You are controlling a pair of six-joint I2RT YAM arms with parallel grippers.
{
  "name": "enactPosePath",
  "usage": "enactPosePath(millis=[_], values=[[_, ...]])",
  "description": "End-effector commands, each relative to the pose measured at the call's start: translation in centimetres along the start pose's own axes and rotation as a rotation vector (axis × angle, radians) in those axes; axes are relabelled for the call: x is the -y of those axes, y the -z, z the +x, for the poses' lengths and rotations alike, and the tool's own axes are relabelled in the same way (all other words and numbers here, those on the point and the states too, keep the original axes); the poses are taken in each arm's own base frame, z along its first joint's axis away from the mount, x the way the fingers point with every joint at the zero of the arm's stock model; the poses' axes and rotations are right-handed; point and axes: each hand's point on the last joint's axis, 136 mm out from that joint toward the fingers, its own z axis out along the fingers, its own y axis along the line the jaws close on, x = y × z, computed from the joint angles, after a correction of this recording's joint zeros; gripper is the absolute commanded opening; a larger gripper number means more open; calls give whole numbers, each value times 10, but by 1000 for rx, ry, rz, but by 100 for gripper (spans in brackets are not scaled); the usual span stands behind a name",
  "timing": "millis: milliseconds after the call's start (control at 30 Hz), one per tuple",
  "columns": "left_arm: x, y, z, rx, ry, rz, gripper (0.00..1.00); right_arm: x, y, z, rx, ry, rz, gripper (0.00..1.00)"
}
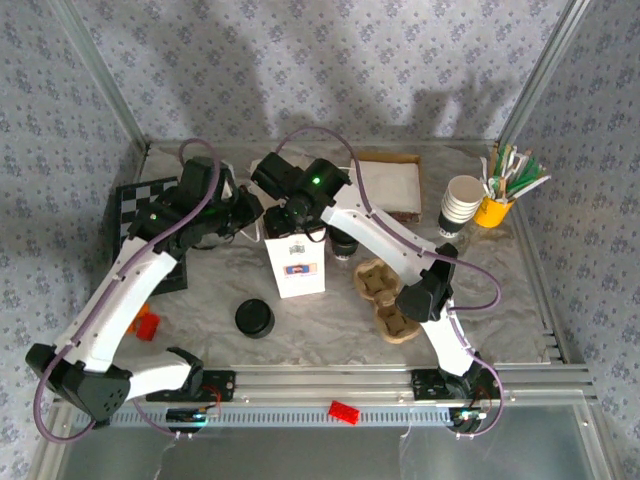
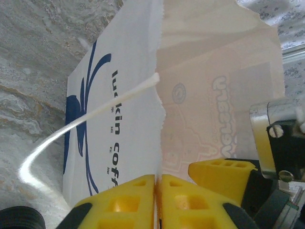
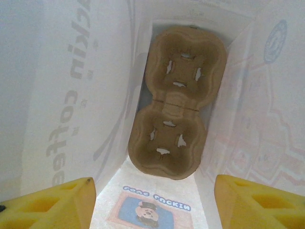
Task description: Pack the takeout coffee
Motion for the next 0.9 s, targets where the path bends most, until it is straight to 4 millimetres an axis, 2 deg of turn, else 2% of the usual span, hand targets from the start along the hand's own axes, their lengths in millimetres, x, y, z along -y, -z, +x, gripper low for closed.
enactPosePath(millis=[0,133,267,433,700,867], values=[[-3,14,-2,12,-26,-18,14,-1,20,3,9,17,-20,69],[-7,14,-1,-10,-53,-48,20,-1,30,1,30,16,-30,69],[-6,8,-2,-27,-63,-53,20,-3,43,-4,69,12,-56,69],[-7,5,-6,-19,-68,-63,12,-3,68,-10,131,26,-88,69],[-10,4,-18,24,-62,-84,2,4,122,-27,282,47,-143,70],[-14,8,-30,72,-36,-92,0,23,146,-29,319,3,-167,71]])
